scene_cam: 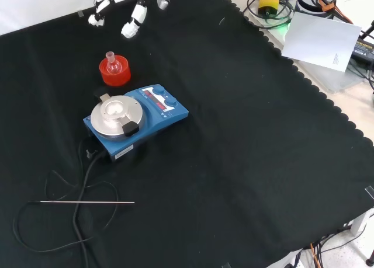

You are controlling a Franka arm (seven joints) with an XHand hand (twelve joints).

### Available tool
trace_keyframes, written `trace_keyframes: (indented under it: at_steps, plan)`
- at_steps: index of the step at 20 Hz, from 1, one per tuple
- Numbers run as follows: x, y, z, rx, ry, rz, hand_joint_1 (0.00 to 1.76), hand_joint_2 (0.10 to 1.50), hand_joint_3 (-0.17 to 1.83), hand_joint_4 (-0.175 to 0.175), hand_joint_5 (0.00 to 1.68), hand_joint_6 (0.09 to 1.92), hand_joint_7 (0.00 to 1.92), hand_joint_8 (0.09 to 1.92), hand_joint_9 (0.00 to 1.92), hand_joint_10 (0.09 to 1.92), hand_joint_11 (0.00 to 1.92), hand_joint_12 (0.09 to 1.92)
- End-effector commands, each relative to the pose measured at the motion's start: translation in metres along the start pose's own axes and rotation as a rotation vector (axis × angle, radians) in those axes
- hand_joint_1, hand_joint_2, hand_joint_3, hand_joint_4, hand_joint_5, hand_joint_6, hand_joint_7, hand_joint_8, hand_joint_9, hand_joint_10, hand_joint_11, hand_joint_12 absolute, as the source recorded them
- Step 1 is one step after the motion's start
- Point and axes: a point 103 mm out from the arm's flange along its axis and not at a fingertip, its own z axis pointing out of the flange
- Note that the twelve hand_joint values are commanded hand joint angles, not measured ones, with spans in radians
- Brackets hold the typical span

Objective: Pick up the round-bottom flask.

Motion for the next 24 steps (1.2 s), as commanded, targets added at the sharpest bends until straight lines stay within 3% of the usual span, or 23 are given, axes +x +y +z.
trace_keyframes:
  at_steps: [1, 6, 12, 18, 24]
  plan:
    - [-0.005, 0.001, 0.02, 0.019, 0.026, -0.006, 0.74, 0.71, 0.55, -0.068, 0.6, 0.16, 0.27, 0.67, 0.38, 0.69, 0.0, 1.27]
    - [-0.006, 0.004, 0.037, 0.038, 0.041, 0.003, 0.76, 0.68, 0.59, -0.062, 0.61, 0.21, 0.28, 0.67, 0.39, 0.69, 0.0, 1.28]
    - [-0.004, 0.011, 0.052, 0.061, 0.036, 0.006, 0.77, 0.65, 0.63, -0.057, 0.58, 0.45, 0.3, 0.67, 0.41, 0.69, 0.0, 1.32]
    - [-0.002, 0.019, 0.059, 0.041, 0.01, 0.015, 0.78, 0.64, 0.63, -0.058, 0.55, 0.52, 0.31, 0.67, 0.42, 0.7, 0.0, 1.34]
    - [-0.004, 0.025, 0.062, 0.024, 0.029, 0.024, 0.8, 0.64, 0.6, -0.055, 0.57, 0.59, 0.32, 0.68, 0.44, 0.7, 0.03, 1.35]
